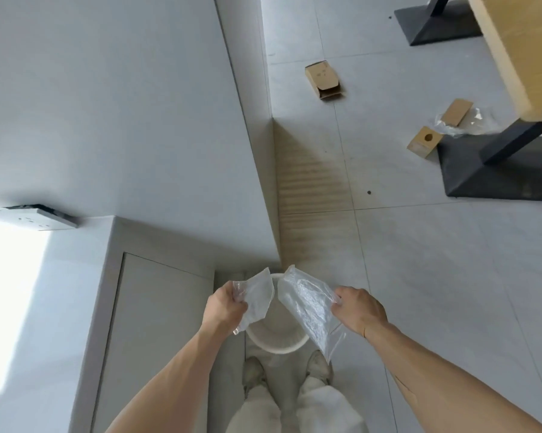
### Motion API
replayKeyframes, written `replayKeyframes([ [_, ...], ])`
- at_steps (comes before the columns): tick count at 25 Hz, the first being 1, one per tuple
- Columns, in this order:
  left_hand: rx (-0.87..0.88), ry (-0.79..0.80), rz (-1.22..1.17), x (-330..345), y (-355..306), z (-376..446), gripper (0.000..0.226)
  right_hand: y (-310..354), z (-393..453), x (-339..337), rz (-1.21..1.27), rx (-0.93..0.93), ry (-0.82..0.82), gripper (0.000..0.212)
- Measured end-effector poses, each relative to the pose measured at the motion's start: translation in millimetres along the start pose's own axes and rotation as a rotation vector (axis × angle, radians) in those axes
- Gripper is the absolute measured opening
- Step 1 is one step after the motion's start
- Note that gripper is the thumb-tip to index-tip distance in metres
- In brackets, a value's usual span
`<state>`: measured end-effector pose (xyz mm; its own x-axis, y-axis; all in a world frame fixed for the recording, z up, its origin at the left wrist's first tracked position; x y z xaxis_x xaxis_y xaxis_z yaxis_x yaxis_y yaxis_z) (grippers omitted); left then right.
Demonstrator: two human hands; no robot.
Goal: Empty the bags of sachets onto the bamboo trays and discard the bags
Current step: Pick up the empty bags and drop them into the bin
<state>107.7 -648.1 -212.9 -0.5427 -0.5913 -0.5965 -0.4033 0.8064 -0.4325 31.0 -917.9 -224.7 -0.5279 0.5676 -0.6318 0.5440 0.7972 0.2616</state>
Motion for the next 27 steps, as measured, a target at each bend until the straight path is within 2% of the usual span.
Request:
replayKeyframes([
  [6,-0.060,0.038,0.072,64,62,73,0.023,-10,77,100,0.027,0.034,0.067,0.022],
  [13,-0.113,0.090,0.139,170,142,180,0.017,-19,180,215,0.012,0.032,0.151,0.023],
  [18,-0.177,0.120,0.125,231,184,234,0.008,-23,249,275,0.008,0.055,0.217,0.022],
  [24,-0.192,0.141,0.068,287,214,287,0.014,-35,313,332,0.025,0.124,0.259,0.012],
  [27,-0.198,0.159,0.063,307,223,309,0.016,-40,335,350,0.013,0.136,0.252,0.014],
])
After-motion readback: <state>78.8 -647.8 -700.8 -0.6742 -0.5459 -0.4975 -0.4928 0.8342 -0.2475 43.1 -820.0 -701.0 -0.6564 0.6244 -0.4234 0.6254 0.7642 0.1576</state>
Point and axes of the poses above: each hand's wrist, its own z-axis towards the middle knuckle, its own x-axis out of the palm, y = z × x, the point moved 7 cm from there along z, towards the middle knuckle, and after that the axes turned 3 degrees about y, right-handed, at the moved point
